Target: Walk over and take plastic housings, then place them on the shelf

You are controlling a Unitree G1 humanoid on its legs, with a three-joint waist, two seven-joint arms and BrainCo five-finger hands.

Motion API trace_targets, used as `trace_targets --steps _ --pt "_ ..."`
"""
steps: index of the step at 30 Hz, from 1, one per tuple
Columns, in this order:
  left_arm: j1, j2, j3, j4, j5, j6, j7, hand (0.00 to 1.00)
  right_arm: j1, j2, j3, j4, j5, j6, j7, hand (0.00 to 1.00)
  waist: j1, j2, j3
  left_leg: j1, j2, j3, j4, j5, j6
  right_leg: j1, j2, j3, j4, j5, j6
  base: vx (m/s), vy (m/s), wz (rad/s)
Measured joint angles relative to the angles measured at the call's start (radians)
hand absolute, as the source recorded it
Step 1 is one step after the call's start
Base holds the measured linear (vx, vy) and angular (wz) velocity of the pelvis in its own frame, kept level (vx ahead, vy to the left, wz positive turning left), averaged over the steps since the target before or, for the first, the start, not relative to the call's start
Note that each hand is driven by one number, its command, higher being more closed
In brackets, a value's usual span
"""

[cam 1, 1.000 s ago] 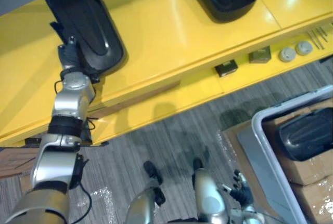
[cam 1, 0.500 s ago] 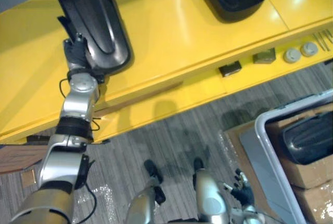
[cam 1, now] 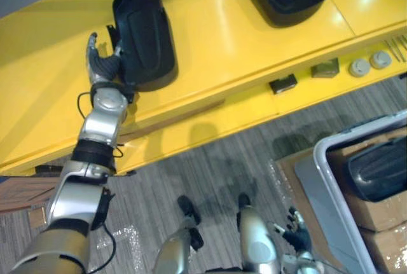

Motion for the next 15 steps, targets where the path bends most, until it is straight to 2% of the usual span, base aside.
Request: trace_targets --steps 3,6,9,11,12,13,14,15 --pt "-0.004 0.009 -0.001 0.000 -0.020 0.007 0.003 0.00 0.004 -0.001 0.004 -0.005 -0.001 -0.007 -0.002 0.00 0.000 0.000 0.000 0.001 0.000 0.009 0.000 -0.002 0.003 -0.001 -0.001 0.003 0.000 0.000 0.000 0.02 -0.009 -0.03" --pt "-0.014 0.012 0.000 0.000 -0.080 -0.004 0.039 0.00 0.017 -0.008 0.018 -0.020 -0.011 -0.024 -0.022 0.00 0.001 0.000 0.000 0.001 0.000 0.011 0.000 -0.003 0.004 -0.001 -0.002 0.004 0.000 0.000 0.000 0.04 -0.018 -0.02" --pt "-0.029 0.013 0.004 -0.005 -0.167 -0.107 0.141 0.00 0.056 -0.007 0.036 -0.075 -0.051 -0.069 -0.111 0.00 0.003 0.002 0.001 0.002 -0.002 0.011 0.000 -0.003 0.006 0.000 -0.005 -0.001 0.002 0.000 0.000 0.05 -0.024 0.02" --pt "-0.039 0.025 0.015 -0.070 -0.204 -0.233 0.200 0.00 0.066 -0.001 0.036 -0.100 -0.091 -0.109 -0.183 0.00 0.007 0.002 0.001 0.008 -0.008 0.006 0.001 0.000 0.008 0.003 -0.010 -0.006 0.013 -0.001 0.001 0.05 -0.017 0.06" --pt "-0.039 0.034 0.017 -0.103 -0.204 -0.267 0.216 0.00 0.066 0.000 0.035 -0.115 -0.099 -0.116 -0.202 0.00 0.009 0.002 0.001 0.012 -0.010 0.005 0.001 0.000 0.008 0.005 -0.012 -0.006 0.017 -0.001 0.001 0.05 -0.011 0.07" --pt "-0.040 0.056 0.018 -0.166 -0.203 -0.341 0.239 0.00 0.063 0.003 0.029 -0.150 -0.110 -0.141 -0.245 0.00 0.010 0.002 0.001 0.023 -0.013 -0.004 0.001 0.000 0.009 0.020 -0.013 -0.009 0.016 -0.001 0.001 0.05 -0.011 0.11" --pt "-0.040 0.072 0.036 -0.237 -0.202 -0.396 0.248 0.00 0.056 0.009 -0.004 -0.202 -0.131 -0.164 -0.286 0.00 0.010 0.004 -0.001 0.039 -0.014 -0.016 0.001 0.000 0.009 0.044 -0.016 -0.025 0.009 -0.001 0.001 0.04 -0.011 0.16" --pt "-0.040 0.080 0.049 -0.273 -0.201 -0.415 0.254 0.00 0.049 0.013 -0.029 -0.233 -0.146 -0.175 -0.305 0.00 0.009 0.006 -0.001 0.045 -0.014 -0.019 0.001 0.000 0.008 0.058 -0.018 -0.036 0.001 -0.001 0.001 0.03 -0.012 0.19"
